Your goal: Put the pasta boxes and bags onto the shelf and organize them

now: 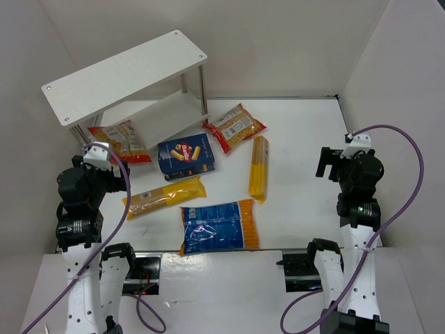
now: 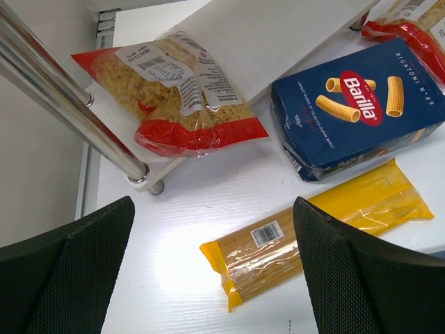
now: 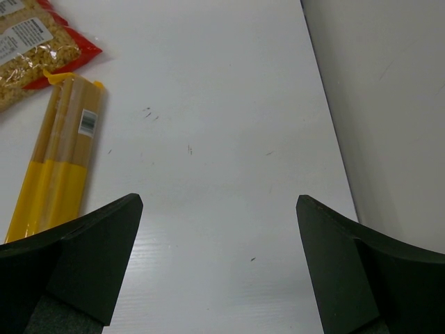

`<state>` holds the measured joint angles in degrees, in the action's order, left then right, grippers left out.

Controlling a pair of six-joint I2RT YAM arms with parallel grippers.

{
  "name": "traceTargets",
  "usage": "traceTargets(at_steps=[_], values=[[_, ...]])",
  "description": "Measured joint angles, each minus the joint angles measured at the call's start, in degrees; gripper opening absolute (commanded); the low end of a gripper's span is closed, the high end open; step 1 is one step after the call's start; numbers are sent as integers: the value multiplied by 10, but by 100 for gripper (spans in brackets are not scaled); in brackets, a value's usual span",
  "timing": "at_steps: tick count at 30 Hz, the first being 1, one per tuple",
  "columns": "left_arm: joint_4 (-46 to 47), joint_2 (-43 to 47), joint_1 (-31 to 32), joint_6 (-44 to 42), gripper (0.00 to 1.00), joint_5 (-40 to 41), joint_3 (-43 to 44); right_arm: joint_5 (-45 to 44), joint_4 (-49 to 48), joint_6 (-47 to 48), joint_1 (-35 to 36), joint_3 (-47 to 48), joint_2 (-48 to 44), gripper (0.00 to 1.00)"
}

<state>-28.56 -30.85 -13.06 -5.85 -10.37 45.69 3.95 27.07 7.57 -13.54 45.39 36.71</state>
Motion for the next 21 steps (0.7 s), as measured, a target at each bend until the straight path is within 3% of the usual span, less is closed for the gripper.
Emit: traceTargets(at_steps=[21], values=[[4,41,-47,17,100,77,-3,12,0,0,0,0,-1,100]])
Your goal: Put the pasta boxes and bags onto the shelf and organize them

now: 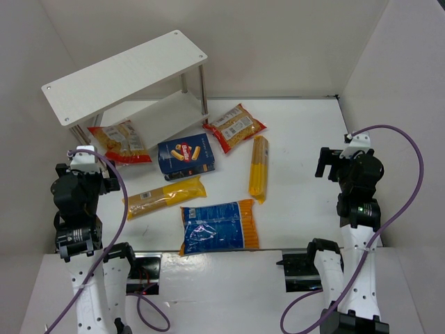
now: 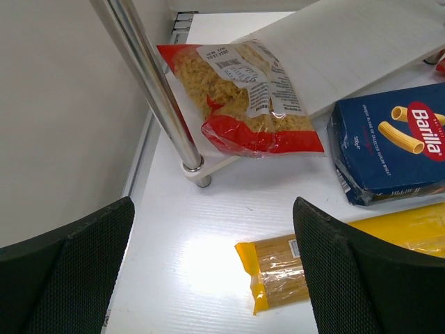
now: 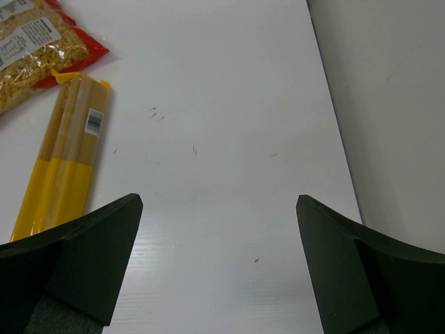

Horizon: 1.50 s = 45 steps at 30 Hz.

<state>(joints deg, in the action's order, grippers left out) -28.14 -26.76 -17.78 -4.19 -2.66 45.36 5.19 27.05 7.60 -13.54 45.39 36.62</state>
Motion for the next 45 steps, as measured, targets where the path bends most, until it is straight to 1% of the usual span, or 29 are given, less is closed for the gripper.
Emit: traceTargets(at_steps=[45], values=[[3,0,0,-1,100,-10,0,0,0,0,0,0,-1,100]])
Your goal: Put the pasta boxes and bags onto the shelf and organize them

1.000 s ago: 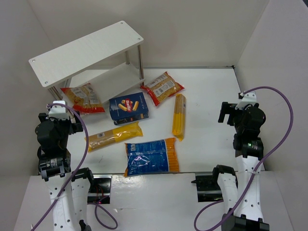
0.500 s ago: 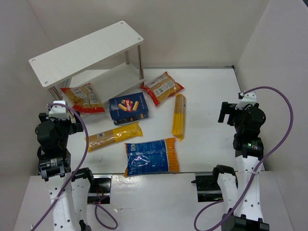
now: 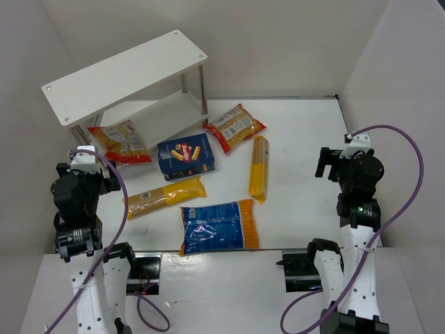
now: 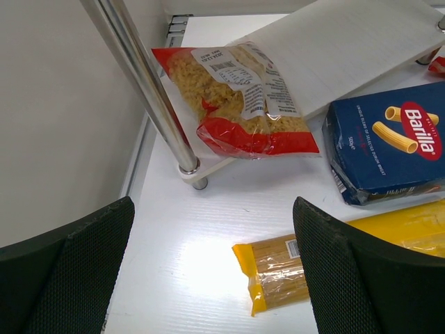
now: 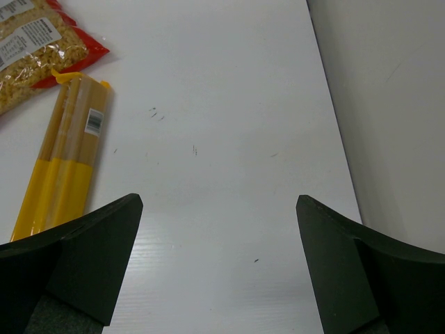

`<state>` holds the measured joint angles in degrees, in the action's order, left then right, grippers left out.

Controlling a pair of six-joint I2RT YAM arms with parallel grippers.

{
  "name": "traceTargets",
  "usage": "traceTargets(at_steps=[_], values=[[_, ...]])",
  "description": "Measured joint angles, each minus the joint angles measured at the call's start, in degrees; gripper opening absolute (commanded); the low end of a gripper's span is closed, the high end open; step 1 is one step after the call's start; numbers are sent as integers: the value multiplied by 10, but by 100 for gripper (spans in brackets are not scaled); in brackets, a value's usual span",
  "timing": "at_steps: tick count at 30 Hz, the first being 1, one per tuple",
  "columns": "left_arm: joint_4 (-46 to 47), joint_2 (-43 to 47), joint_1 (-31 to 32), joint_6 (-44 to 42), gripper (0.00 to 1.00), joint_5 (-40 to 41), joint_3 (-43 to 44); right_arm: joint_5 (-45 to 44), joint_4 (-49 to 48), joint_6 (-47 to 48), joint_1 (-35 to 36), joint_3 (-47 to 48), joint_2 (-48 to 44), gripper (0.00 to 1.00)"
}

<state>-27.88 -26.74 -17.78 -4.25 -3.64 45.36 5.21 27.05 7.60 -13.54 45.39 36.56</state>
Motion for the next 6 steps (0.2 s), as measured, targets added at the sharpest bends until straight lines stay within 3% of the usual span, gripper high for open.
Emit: traceTargets(at_steps=[6], values=[[0,4,0,0,100,-3,-4,0,0,0,0,0,0,100]])
